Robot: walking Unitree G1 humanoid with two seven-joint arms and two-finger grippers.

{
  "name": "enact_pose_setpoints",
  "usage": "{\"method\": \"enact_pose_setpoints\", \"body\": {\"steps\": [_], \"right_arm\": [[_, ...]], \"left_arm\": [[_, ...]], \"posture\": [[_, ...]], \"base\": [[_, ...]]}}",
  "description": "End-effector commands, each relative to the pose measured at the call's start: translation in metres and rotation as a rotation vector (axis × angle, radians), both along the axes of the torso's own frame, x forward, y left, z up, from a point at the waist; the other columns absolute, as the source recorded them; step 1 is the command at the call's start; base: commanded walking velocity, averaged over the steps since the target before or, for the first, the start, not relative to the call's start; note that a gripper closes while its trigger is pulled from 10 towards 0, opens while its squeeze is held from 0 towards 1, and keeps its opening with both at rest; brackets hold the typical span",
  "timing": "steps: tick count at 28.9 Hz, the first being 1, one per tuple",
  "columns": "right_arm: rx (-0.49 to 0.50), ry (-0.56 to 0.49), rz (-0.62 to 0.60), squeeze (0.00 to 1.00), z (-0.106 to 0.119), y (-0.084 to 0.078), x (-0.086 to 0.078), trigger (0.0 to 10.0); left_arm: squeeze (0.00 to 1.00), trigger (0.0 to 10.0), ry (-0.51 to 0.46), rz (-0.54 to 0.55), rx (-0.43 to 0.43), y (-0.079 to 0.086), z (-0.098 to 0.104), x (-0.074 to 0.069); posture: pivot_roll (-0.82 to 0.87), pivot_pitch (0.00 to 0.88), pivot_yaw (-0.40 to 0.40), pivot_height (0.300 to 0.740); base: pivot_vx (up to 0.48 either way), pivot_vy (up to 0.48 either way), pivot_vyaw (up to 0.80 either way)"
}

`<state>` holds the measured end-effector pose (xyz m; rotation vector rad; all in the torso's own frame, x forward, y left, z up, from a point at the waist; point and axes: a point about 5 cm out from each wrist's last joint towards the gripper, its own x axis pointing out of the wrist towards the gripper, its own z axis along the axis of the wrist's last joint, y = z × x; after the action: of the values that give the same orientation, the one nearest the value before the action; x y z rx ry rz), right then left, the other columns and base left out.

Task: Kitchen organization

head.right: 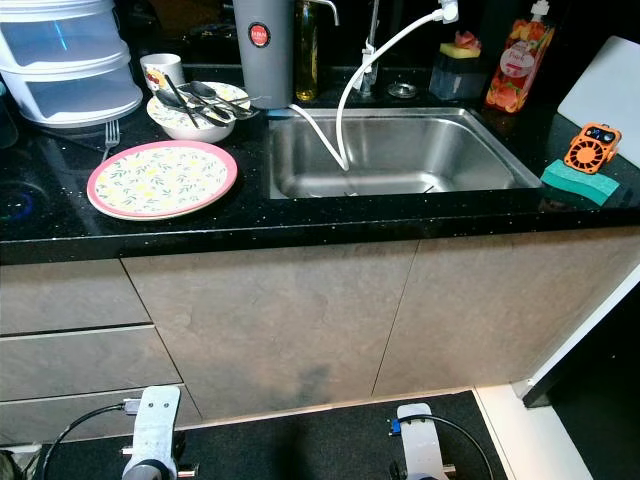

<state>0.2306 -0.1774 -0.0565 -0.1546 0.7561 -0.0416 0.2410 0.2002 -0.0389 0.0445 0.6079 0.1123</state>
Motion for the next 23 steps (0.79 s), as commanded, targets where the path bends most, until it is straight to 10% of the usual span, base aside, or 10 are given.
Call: {"method": "enact_pose_setpoints", "body": {"steps": [1, 23], "right_arm": [[-0.007, 0.029, 0.004, 0.0, -0.003, -0.001, -0.003, 10.0], [-0.02, 0.059, -0.017, 0.0, -0.006, -0.013, -0.011, 10.0]], "left_arm": [[0.0, 10.0, 0.029, 0.015, -0.006, 0.0, -0.006, -0.007], [0.0, 10.0, 0.02, 0.013, -0.013, 0.0, -0.001, 0.0]], "posture": [[0.02, 0.082, -0.042, 0.74], [0.0, 0.052, -0.029, 0.74]], "base": [[0.0, 0.0, 0.0], [0.0, 0.0, 0.0]]}}
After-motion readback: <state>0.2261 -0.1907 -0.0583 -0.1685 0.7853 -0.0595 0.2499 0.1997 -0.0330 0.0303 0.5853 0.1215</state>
